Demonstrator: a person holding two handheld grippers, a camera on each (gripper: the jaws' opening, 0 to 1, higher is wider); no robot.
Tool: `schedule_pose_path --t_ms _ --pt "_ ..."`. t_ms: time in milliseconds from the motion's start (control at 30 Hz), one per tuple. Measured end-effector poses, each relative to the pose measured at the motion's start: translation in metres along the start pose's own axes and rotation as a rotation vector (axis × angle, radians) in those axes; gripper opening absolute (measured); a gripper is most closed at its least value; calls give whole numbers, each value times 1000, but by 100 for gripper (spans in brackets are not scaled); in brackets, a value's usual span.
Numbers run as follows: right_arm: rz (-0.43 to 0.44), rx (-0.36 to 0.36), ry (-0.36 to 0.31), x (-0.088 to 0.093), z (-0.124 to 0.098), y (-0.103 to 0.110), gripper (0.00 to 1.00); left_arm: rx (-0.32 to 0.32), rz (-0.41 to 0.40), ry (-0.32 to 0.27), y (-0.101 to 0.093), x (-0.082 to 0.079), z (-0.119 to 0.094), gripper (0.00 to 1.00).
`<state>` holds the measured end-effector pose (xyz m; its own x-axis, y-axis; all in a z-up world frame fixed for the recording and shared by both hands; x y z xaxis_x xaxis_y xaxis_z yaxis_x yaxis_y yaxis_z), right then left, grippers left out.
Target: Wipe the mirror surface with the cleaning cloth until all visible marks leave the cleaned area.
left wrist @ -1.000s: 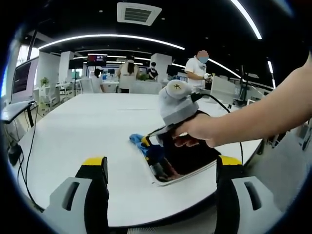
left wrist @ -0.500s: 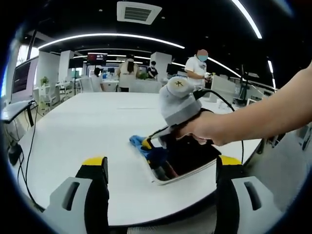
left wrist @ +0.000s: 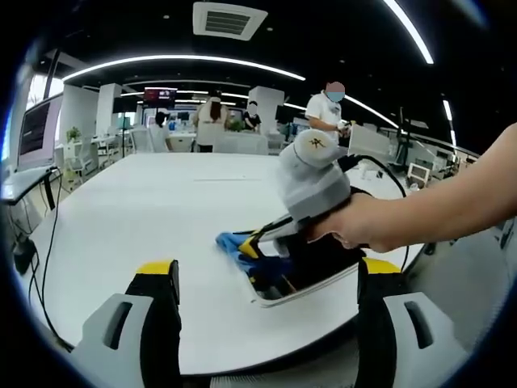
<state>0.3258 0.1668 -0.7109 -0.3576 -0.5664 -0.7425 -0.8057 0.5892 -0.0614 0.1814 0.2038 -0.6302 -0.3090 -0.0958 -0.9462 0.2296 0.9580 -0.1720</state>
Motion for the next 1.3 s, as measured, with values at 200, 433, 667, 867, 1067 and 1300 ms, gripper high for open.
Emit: schedule_pose_path --t_ms 200,433,667,867,1067,1300 --pt "-2 -19 3 7 -7 10 0 1 1 -5 0 0 1 90" --pt "-23 -26 4 10 -11 14 0 6 2 -1 -1 0 0 90" --pt "-185 -29 27 9 -12 17 0 9 2 7 -2 1 -1 90" --pt "-280 -18 40 9 -14 15 0 9 1 10 -2 1 -1 89" --pt "-267 -19 43 11 -15 9 0 11 1 10 -2 1 0 89" --pt "-267 3 45 22 -29 -1 0 11 1 10 -2 1 0 89"
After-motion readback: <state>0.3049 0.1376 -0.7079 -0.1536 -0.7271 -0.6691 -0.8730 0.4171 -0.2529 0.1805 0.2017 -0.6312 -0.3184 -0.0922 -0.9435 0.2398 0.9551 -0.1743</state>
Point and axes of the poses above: the point that each gripper's makers call its tool centre point, and the gripper's own axes: z roughly forward along the fingers, y roughly to its left, x roughly out of its underside, the point moved 4 cm from there along -z, roughly backward along the fingers, and after that the axes turned 2 degrees about -z, right-handed, at the moved point
